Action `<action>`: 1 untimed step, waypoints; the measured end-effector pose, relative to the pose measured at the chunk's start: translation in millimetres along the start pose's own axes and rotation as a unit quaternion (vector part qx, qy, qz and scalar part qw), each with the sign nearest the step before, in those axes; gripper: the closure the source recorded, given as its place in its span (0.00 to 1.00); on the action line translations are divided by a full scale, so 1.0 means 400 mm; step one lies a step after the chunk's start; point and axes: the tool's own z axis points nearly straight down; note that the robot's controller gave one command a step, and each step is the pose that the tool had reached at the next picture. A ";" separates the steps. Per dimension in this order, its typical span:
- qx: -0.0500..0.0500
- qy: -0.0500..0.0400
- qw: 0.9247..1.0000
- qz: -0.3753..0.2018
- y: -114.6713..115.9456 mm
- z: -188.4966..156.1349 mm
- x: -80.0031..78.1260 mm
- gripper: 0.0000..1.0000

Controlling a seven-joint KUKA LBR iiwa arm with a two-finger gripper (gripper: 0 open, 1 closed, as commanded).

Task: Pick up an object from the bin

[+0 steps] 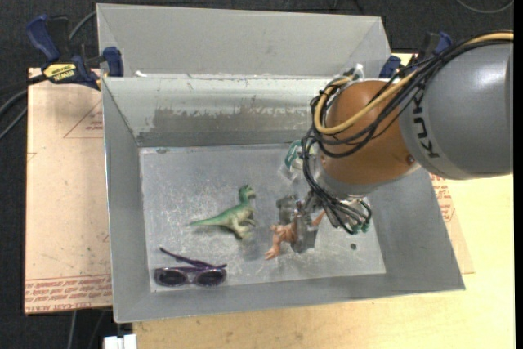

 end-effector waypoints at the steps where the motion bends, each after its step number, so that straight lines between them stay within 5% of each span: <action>1: 0.000 0.001 1.000 0.000 0.001 -0.025 0.001 1.00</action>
Offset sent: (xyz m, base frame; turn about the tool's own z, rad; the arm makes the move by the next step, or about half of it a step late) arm 0.0001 0.0000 0.0149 0.0000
